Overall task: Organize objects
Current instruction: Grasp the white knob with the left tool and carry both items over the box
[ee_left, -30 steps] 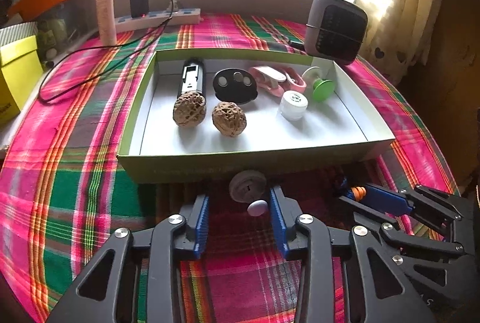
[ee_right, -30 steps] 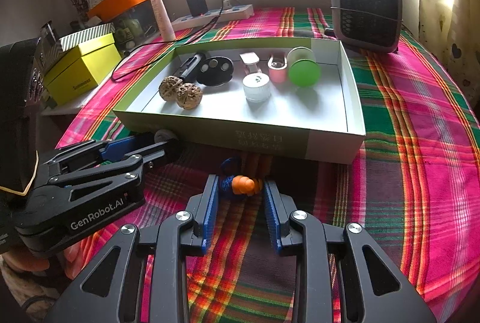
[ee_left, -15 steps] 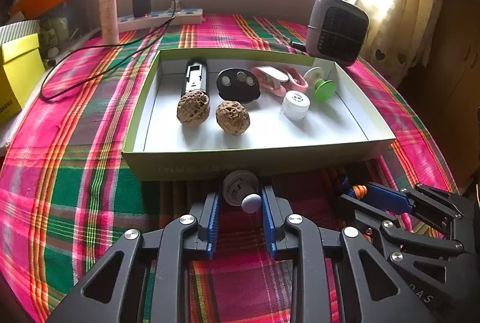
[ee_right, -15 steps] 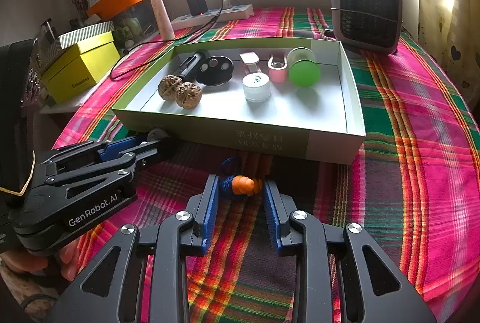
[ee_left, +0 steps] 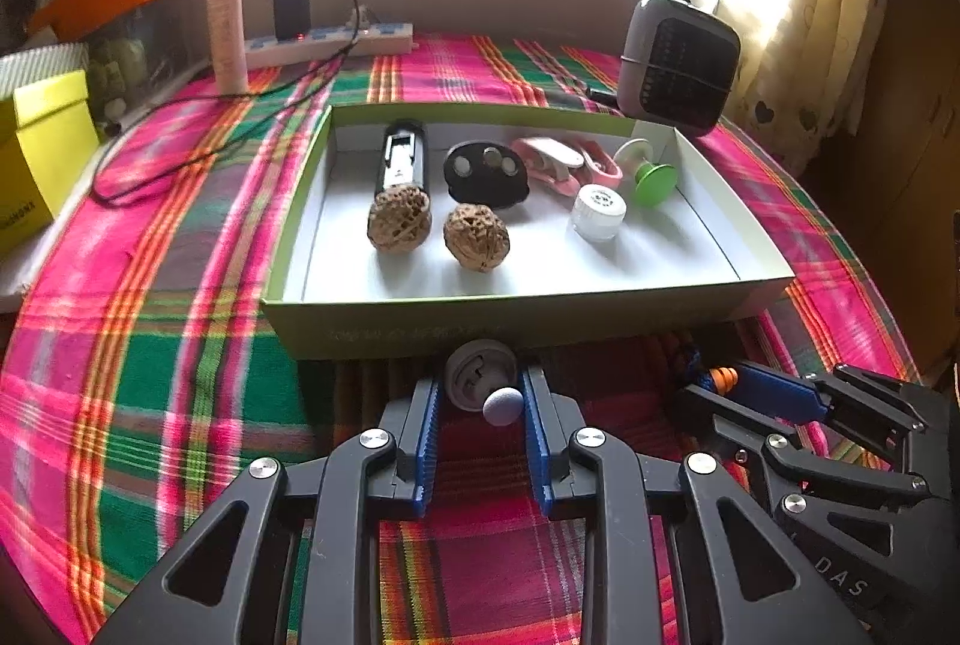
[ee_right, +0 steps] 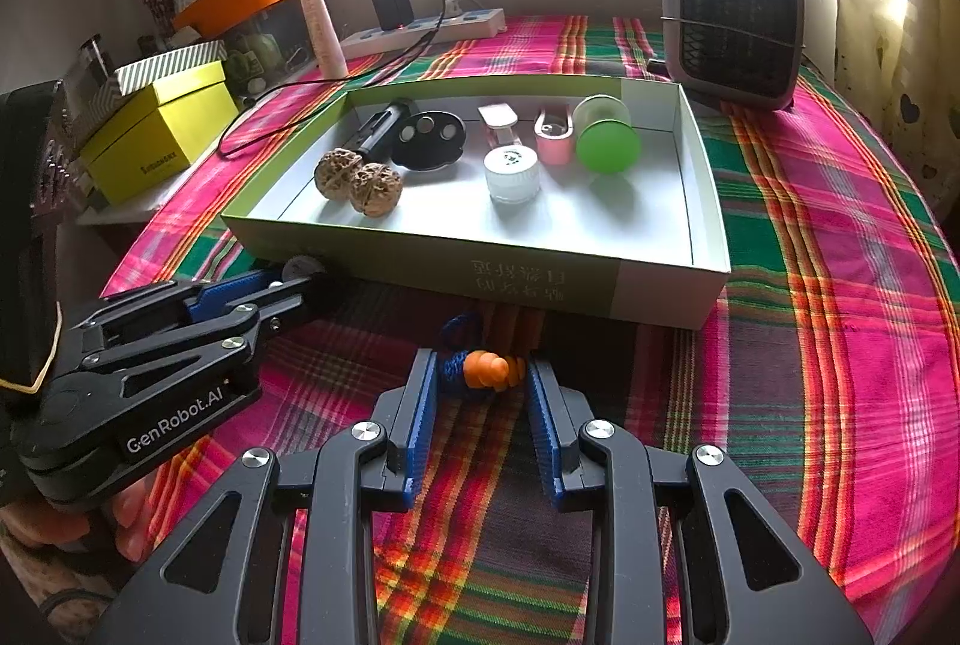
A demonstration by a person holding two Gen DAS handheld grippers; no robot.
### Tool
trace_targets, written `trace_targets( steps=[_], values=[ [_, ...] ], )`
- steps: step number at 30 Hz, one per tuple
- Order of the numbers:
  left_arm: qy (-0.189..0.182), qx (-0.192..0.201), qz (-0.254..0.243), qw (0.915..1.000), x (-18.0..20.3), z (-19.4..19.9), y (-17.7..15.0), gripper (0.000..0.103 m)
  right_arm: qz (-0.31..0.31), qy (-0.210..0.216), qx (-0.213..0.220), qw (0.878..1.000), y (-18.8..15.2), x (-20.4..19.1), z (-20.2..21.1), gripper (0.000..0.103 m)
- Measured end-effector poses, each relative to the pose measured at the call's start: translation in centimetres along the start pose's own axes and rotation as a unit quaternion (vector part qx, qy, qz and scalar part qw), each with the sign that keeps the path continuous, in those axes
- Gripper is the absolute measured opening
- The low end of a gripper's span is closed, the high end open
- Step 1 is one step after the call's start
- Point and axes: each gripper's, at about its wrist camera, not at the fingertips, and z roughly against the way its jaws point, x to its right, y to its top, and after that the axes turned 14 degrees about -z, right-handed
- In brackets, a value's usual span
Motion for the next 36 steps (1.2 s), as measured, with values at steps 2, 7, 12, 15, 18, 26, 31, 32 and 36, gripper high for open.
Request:
trace_targets(
  steps=[2,7,12,15,18,26,31,32,36],
  values=[
    [-0.001,0.003,-0.003,1.0000,0.0,0.2,0.0,0.023,-0.001,0.000,0.000,1.000,0.0,0.0,0.0,0.031],
    [-0.001,0.006,-0.003,1.0000,-0.1,0.5,-0.1,0.023,0.000,-0.004,0.005,1.000,-0.1,0.0,0.1,0.031],
    [-0.001,0.011,-0.003,0.9999,-0.1,1.0,-0.2,0.023,0.001,-0.002,0.010,1.000,0.0,-0.1,0.5,0.031],
    [-0.001,0.015,-0.004,0.9999,-0.1,1.4,-0.1,0.023,0.000,0.002,0.014,1.000,0.1,-0.1,0.8,0.031],
    [-0.005,0.020,-0.004,0.9998,0.0,1.8,0.0,0.023,-0.001,0.003,0.022,1.000,0.3,0.0,1.2,0.031],
    [-0.012,0.035,-0.007,0.9993,0.2,2.7,0.8,0.023,0.003,0.004,0.043,0.999,1.4,-0.2,2.2,0.031],
    [-0.013,0.043,-0.009,0.9990,0.1,3.0,1.7,0.023,0.006,0.003,0.052,0.999,2.2,-0.3,2.5,0.031],
    [-0.012,0.044,-0.010,0.9989,0.1,3.0,1.8,0.023,0.007,0.002,0.054,0.999,2.3,-0.3,2.5,0.031],
    [-0.013,0.042,-0.011,0.9990,0.0,2.7,2.3,0.023,0.010,0.001,0.058,0.998,2.9,-0.4,2.6,0.031]
  ],
)
